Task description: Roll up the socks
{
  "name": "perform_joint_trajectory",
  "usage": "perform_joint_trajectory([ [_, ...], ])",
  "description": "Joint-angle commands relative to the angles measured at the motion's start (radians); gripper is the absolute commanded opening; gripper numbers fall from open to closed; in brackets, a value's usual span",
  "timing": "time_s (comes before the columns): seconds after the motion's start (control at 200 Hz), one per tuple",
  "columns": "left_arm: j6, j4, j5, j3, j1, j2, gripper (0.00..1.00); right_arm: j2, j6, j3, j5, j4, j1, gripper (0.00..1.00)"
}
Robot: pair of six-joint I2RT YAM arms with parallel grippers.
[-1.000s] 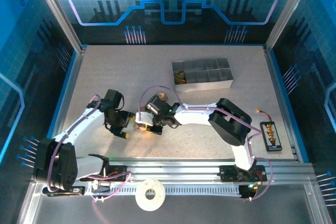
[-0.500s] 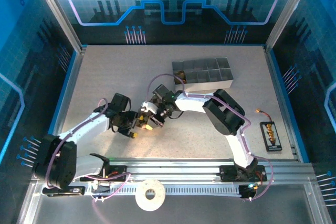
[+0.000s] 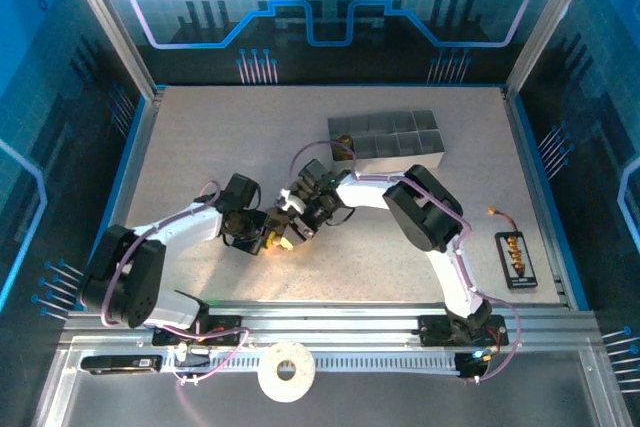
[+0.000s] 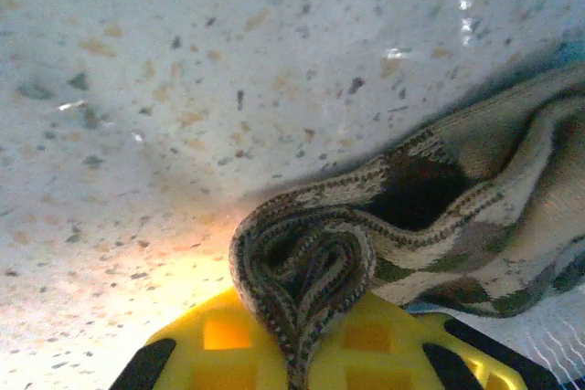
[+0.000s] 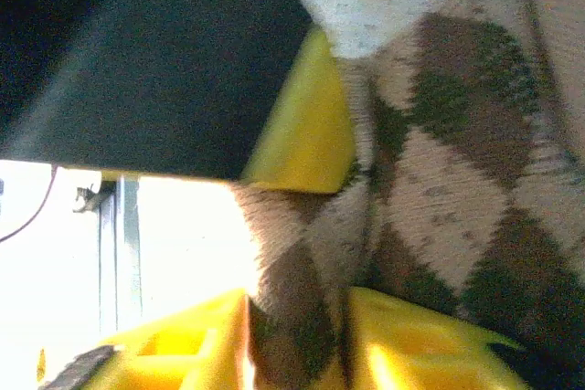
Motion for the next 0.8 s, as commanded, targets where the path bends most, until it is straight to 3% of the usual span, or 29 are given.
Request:
perform_joint_trajectory([
  [0.0, -0.019, -0.284, -0.044, -0.017, -0.004, 0.023, 0.00, -0.169, -0.114, -0.128, 0.223, 0.113, 0.042, 0.45],
  [0.07, -0.031, -0.304, -0.032, -0.012, 0.005, 0.012, 0.00, -0.298, -0.217, -0.268, 0.407, 0.275, 0.097, 0.51],
  [0.17, -0.039, -0.316, -0.011, -0.006, 0.023, 0.017, 0.00, -0.414, -0.422, -0.441, 0.701, 0.495, 0.215, 0.68],
  [0.295, -0.019, -0.323, 0.013, 0.011, 0.046, 0.057, 0.00, -0.393, -0.602, -0.452, 0.926, 0.523, 0.329, 0.69],
  [0.465, 0.017, -0.326, 0.032, 0.033, 0.068, 0.116, 0.00, -0.295, -0.768, -0.432, 1.064, 0.631, 0.424, 0.66],
  [0.61, 0.034, -0.329, 0.032, 0.050, 0.074, 0.140, 0.00, -0.218, -0.781, -0.358, 1.077, 0.617, 0.437, 0.58],
  [0.795, 0.043, -0.324, 0.034, 0.057, 0.077, 0.141, 0.00, -0.161, -0.727, -0.314, 1.093, 0.586, 0.431, 0.37],
])
